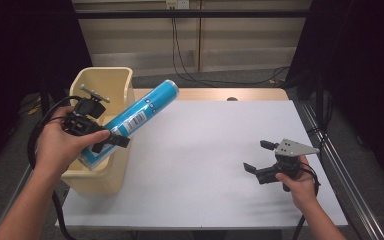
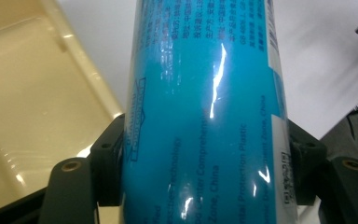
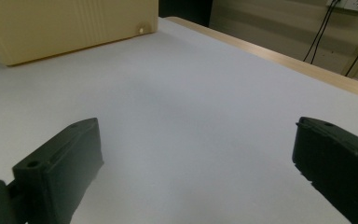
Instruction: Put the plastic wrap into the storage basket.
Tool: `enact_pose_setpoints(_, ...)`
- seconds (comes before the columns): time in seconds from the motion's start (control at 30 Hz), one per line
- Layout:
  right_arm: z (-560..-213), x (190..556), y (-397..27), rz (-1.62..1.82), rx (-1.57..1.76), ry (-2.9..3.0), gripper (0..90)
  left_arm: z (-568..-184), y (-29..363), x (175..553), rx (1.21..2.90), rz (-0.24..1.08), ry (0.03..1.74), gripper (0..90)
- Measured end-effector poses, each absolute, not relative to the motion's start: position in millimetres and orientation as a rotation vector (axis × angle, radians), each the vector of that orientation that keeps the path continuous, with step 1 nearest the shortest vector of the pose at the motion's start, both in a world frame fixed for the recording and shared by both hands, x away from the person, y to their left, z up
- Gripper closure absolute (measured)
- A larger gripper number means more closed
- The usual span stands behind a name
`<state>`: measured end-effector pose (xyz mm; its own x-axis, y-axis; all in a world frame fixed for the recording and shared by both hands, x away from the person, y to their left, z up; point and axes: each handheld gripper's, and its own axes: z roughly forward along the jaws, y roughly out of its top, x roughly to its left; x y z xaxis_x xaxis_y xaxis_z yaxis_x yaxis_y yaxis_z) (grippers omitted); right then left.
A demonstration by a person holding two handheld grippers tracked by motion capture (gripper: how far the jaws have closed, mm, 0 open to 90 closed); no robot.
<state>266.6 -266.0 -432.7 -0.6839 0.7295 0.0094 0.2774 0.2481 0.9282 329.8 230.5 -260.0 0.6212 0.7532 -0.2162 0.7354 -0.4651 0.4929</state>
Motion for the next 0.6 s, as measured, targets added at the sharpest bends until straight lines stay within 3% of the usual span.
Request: enact_pose_setpoints(0.6, -438.8, 262.1, -267.0, 1.422, 0.936, 2.082, 1.1, -265.1, 281.4, 318.4, 2.160, 0.096, 1.431, 32.1)
